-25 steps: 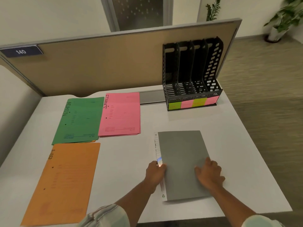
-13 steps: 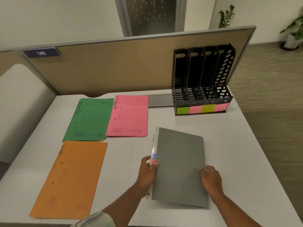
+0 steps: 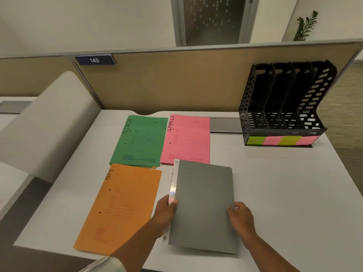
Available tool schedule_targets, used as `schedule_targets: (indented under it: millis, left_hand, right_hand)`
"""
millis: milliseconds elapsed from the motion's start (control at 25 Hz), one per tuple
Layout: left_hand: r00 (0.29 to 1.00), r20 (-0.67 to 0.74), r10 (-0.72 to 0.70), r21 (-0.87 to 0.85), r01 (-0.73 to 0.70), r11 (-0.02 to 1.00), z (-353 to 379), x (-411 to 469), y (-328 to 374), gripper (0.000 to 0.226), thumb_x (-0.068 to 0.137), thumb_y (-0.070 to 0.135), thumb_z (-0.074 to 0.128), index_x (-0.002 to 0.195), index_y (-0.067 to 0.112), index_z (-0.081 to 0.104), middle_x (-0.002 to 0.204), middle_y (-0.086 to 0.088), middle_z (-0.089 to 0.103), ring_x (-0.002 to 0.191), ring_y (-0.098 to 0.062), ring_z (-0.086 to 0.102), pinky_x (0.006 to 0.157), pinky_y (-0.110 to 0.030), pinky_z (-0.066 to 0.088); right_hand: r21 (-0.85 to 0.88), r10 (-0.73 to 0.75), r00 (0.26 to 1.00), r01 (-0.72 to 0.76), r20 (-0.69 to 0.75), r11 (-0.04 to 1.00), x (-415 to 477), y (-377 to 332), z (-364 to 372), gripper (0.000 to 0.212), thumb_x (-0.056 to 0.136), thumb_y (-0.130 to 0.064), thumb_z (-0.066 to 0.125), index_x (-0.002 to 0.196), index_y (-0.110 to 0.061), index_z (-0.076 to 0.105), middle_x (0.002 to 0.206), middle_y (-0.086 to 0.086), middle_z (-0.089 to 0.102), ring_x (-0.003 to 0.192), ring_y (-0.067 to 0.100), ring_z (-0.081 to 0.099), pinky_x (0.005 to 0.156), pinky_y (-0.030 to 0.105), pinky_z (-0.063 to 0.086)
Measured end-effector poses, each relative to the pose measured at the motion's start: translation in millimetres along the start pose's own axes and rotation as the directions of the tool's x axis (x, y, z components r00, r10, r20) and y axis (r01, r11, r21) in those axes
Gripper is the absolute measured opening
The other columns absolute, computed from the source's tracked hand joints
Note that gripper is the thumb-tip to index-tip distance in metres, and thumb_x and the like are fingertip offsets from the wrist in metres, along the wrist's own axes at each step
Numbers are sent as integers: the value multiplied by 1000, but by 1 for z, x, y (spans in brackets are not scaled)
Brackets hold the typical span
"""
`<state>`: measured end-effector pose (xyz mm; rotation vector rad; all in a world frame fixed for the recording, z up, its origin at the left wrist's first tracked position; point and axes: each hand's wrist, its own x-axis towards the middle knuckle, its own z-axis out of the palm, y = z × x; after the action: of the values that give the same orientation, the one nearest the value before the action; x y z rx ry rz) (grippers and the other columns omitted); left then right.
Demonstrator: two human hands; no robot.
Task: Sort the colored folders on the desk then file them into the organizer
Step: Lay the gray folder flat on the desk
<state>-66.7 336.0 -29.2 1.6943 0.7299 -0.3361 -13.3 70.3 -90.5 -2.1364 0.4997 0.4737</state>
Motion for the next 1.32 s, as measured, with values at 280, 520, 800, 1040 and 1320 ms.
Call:
schedule_targets:
  millis: [280,520,800,1040,1320]
  left_hand:
    - [996,-86,-11,86,18,996,-30,26,-33,19,105,18,52,110,25,69,109,0,75,100,-21,72,94,-45,61]
    - [984,-180,14,344,50,938,-26,56,-61,28,90,41,61,107,19,60,104,-7,62,96,-26,62,92,-51,57]
    - [986,-168,6,463,74,883,-20,50,-50,68,98,40,63,156,15,36,141,-11,52,131,-32,49,112,-49,46]
    - [980,-143,138,549,-38,835,-28,46,-43,85,101,44,60,166,11,15,158,-9,39,144,-29,39,120,-45,37]
    - [973,-105,205,606,-101,789,-57,53,-31,79,105,48,50,166,13,15,165,-8,31,151,-29,30,123,-45,30]
  right_hand:
    - [-148,-19,997,30,75,988,-5,-16,39,23,87,-29,66,101,-11,64,99,8,68,83,23,65,77,38,56]
    - [-318,-26,996,53,88,947,-12,-14,48,38,86,-38,62,113,-10,59,107,7,55,102,30,60,86,40,53]
    - [-514,-112,986,159,121,843,-25,-26,47,42,93,-36,52,131,-17,46,133,5,44,122,26,46,94,40,48]
    - [-623,-219,966,255,135,739,-23,-35,60,64,93,-44,47,149,-17,32,152,5,34,138,26,38,106,43,42]
    - [-639,-289,942,330,172,694,-18,-64,88,74,97,-45,48,159,-13,21,166,11,18,153,26,21,119,44,28]
